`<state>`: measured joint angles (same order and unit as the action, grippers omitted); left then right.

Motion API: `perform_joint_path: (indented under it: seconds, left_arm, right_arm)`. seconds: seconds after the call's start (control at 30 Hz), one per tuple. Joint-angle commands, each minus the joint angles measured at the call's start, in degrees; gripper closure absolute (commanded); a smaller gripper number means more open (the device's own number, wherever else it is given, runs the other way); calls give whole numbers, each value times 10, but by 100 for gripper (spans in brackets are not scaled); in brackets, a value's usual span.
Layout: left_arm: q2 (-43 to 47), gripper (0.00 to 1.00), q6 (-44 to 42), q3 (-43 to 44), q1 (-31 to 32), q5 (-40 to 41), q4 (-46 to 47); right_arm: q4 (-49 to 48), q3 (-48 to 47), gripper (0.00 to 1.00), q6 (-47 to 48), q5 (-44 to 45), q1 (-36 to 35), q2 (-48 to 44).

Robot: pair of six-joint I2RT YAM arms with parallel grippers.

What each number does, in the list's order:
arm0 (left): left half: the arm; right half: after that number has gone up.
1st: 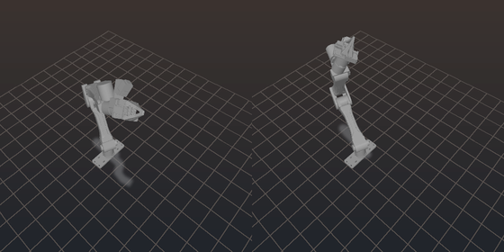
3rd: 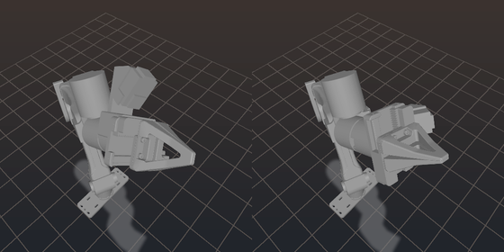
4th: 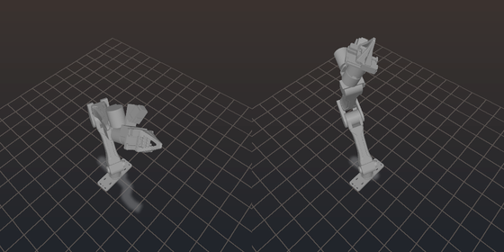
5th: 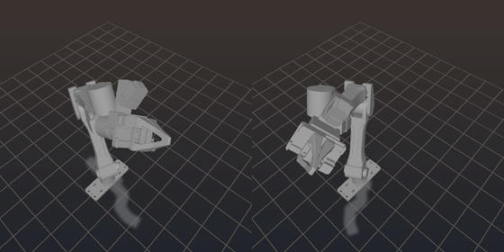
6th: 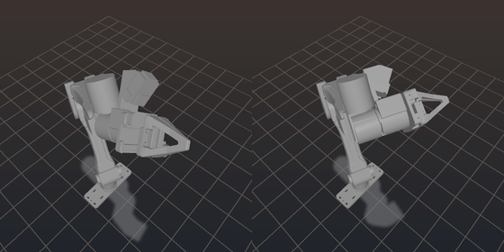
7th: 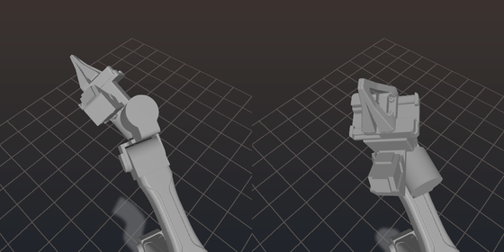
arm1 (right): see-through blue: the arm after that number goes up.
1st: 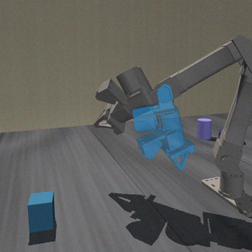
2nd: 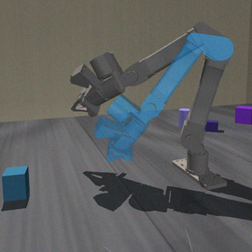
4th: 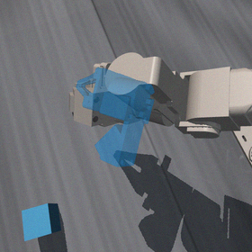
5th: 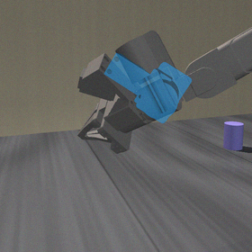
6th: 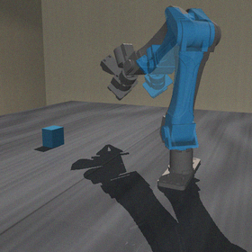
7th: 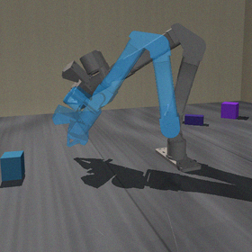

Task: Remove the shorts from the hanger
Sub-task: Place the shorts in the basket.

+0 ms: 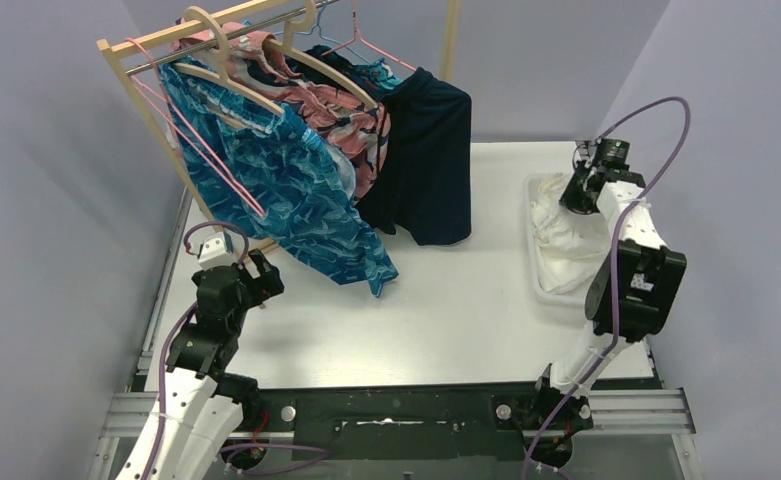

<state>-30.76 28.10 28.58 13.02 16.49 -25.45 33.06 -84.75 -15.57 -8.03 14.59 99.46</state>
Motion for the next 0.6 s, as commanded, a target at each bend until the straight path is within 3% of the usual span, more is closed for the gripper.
perform_joint_path:
  seconds: [0.0, 0.17, 0.23, 0.37, 0.57]
  left_arm:
    - [4, 12, 3, 4, -3, 6, 28]
    - [4, 12, 6, 4, -2, 7, 25]
    - [4, 12, 6, 4, -2, 8, 24]
    - [2, 12, 7, 4, -2, 8, 25]
    - [-2, 12, 5, 4, -2, 4, 27]
  right_arm:
    - [-5, 34, 88, 0, -59, -6, 109]
    - [2, 24, 87, 8, -46, -25, 154]
    - [-29, 48, 79, -9, -25, -24, 118]
    - [-80, 92, 52, -27, -6, -19, 8]
    - [-93, 74, 48, -32, 39, -13, -72]
